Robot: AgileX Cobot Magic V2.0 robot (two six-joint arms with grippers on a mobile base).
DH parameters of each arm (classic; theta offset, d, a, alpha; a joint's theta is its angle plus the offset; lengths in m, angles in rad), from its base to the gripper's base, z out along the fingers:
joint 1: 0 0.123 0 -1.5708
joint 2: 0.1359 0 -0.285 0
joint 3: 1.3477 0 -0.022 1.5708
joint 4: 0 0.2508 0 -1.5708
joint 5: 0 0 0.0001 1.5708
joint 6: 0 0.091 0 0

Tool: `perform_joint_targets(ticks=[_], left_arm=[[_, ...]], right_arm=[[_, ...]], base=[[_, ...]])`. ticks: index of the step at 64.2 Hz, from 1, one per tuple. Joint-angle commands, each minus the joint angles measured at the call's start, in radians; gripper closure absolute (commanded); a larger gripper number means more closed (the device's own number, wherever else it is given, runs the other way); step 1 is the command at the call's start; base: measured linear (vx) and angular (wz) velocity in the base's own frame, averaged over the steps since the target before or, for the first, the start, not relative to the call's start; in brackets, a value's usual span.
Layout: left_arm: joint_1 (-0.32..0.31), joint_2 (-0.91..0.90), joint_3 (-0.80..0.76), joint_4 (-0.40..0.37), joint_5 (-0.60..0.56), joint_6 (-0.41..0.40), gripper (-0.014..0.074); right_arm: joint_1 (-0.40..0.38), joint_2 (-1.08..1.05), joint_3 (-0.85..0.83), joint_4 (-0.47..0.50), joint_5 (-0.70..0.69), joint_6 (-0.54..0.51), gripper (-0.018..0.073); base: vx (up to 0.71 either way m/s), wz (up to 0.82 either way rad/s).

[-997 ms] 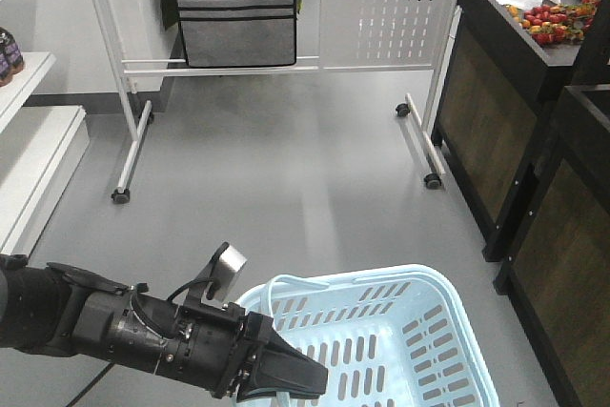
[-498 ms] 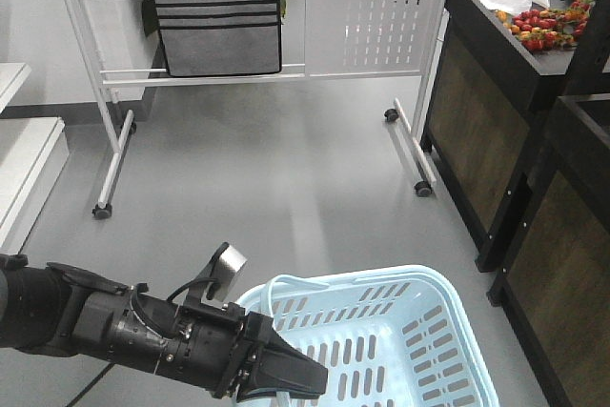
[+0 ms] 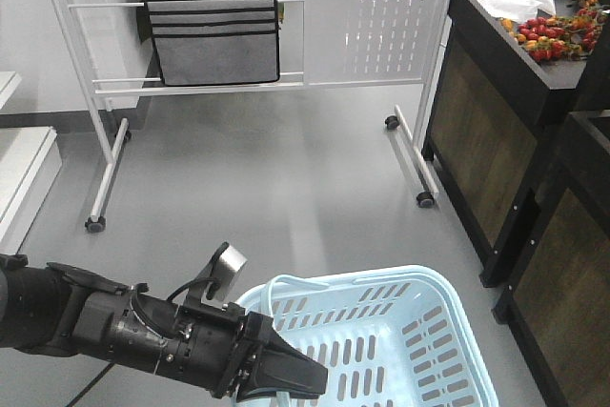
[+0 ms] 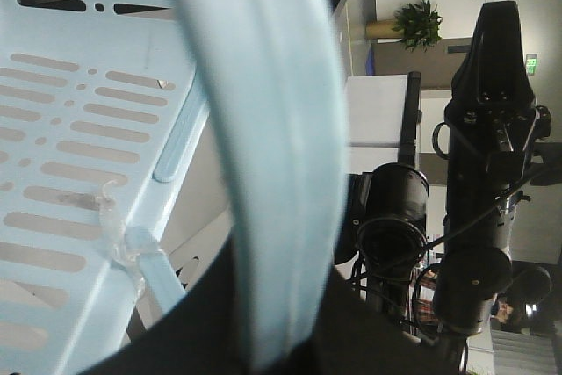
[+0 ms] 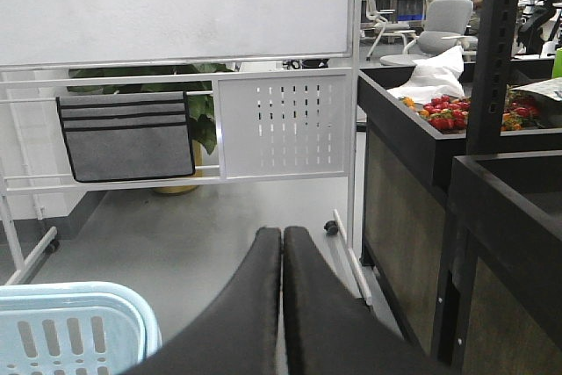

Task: Place coke in basket with both arms
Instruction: 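Drive the base toward the whiteboard stand holding the basket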

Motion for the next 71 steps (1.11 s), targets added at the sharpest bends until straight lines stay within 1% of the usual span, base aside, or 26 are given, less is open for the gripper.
perform_joint_targets(ticks=[1,71], left_arm=[[0.001,-0.046,-0.012,-0.081,0.092,0.012,0.0603],[0.001,-0.046,-0.012,-0.081,0.092,0.012,0.0603]], right_arm=[[-0.002,-0.015,0.015,-0.01,-0.07,-0.004,0.0568],[-0.002,-0.015,0.015,-0.01,-0.069,-0.004,0.0568]], base=[[0.13,0.0],[0.15,0.04]])
